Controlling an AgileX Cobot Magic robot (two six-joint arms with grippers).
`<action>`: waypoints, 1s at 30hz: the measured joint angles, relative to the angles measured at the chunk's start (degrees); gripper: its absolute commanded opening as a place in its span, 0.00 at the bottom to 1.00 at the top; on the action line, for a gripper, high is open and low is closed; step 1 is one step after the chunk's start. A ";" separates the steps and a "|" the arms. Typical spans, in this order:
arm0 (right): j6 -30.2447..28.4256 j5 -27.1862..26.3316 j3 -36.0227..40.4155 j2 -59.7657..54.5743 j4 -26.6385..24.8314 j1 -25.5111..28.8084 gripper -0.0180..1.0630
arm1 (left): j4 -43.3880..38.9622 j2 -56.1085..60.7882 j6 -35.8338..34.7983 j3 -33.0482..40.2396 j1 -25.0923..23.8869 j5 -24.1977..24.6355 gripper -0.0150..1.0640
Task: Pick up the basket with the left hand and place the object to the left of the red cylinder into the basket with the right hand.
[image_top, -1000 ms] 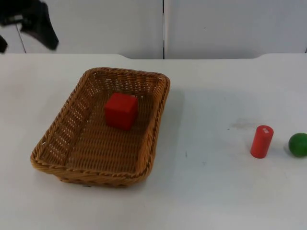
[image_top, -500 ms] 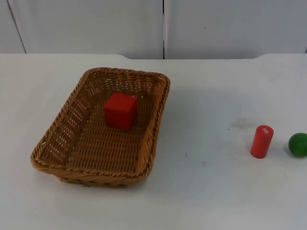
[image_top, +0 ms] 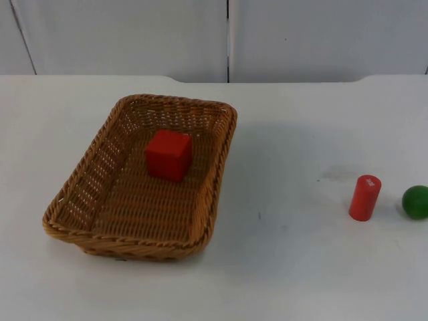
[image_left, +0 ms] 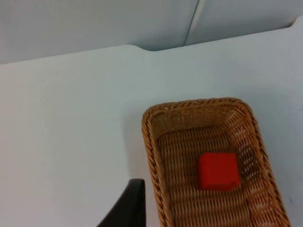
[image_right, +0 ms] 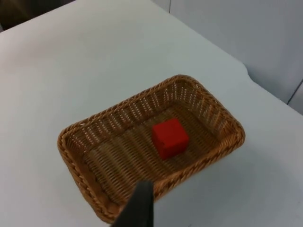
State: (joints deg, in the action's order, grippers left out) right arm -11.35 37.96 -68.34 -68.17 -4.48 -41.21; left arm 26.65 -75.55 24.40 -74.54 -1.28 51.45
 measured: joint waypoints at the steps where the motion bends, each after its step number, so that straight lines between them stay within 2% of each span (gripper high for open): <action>1: 0.09 -0.09 0.54 0.54 0.00 0.00 0.82 | 0.56 1.35 0.39 1.68 0.00 -0.56 0.99; 8: 0.87 -0.39 3.45 2.54 0.00 0.00 0.82 | 1.87 9.81 2.37 10.18 0.00 -3.60 0.99; 18: 1.27 -2.48 11.81 8.05 0.00 -0.08 0.82 | 1.97 26.46 3.77 25.83 0.00 -8.72 0.99; 19: 1.27 -2.48 11.81 8.05 0.00 -0.08 0.82 | 1.97 26.46 3.77 25.83 0.00 -8.72 0.99; 24: 1.80 -4.68 17.46 13.12 0.00 -0.08 0.82 | 1.97 35.71 3.85 34.71 0.00 -10.20 0.99; 30: 2.76 -6.65 23.26 19.75 0.00 -0.08 0.82 | 1.97 44.65 3.04 39.02 0.00 -10.31 0.99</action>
State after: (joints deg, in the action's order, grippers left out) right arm -8.59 31.31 -45.09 -48.42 -4.48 -41.29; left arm 28.62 -30.90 27.43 -35.52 -1.28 41.15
